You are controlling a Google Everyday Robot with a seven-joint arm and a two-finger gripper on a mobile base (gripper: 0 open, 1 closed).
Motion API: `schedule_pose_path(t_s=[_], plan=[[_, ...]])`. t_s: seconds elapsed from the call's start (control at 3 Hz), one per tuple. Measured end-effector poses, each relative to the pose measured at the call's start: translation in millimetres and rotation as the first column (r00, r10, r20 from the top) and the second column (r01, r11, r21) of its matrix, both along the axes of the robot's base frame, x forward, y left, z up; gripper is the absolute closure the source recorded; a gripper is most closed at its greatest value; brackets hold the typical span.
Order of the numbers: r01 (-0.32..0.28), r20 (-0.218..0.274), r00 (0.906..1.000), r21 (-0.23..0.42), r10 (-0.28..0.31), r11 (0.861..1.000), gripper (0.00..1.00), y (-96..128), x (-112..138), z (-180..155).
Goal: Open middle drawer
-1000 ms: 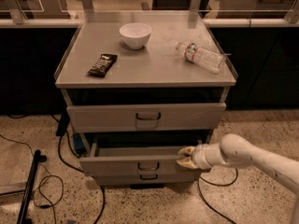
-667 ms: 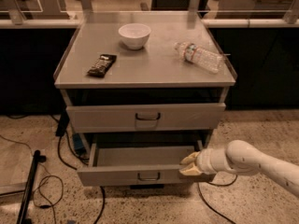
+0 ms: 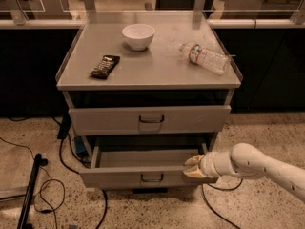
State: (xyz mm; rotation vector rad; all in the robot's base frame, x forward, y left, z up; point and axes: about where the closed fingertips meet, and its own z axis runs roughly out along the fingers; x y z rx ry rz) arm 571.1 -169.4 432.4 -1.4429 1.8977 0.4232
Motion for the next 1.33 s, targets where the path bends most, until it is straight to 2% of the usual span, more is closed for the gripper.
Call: schedule_pose_path(t_s=[0.33,0.67,1.0,1.33], plan=[[0.000,0.000,1.0000,0.000,0.000,1.000,0.36,0.0,0.0,0.0],[0.000,0.000,1.0000,0.000,0.000,1.000,0.37,0.1,0.0,0.0],[0.001,-0.018,0.9998,0.001,-0.001,1.000,0.68,-4.6,-19.5,-5.0],[0.034,-0.014,0.9993,-0.015,-0.034,0.999,0.92,-19.1,-56.5,-1.5]])
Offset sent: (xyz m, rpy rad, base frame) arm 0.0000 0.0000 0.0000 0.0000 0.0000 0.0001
